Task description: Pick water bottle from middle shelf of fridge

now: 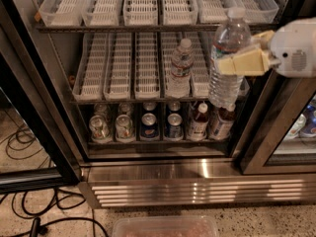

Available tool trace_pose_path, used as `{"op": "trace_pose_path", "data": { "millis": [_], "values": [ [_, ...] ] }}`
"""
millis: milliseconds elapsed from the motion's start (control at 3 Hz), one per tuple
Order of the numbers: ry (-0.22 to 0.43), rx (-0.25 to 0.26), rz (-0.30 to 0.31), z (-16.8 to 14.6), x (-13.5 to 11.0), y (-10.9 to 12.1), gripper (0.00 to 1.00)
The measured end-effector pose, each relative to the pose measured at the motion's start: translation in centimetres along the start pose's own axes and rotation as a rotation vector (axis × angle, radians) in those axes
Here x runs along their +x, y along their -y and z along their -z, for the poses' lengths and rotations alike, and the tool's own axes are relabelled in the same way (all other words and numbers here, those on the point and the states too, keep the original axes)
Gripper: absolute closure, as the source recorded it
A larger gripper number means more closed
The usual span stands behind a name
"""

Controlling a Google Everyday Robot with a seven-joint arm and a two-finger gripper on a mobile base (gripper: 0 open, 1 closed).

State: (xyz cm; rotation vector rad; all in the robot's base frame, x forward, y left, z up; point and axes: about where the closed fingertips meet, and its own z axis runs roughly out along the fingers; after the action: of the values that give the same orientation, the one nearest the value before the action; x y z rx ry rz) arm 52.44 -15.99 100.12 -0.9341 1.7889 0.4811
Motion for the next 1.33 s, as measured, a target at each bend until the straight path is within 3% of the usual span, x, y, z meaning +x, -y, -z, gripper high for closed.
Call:
{"op": "trace_pose_path", "data": {
  "millis": [333, 667, 1000, 1333],
  "values": [
    [-0.014, 0.024, 0.050, 0.3, 2.2, -3.7, 1.00],
    [-0.009, -0.011, 0.068, 1.1, 2.6, -6.5, 1.00],
    [0.036, -0.098, 0.045, 1.5, 1.9, -8.7, 1.00],
    [0.091, -0.240, -0.004, 0.9, 0.6, -11.9, 1.00]
  ]
}}
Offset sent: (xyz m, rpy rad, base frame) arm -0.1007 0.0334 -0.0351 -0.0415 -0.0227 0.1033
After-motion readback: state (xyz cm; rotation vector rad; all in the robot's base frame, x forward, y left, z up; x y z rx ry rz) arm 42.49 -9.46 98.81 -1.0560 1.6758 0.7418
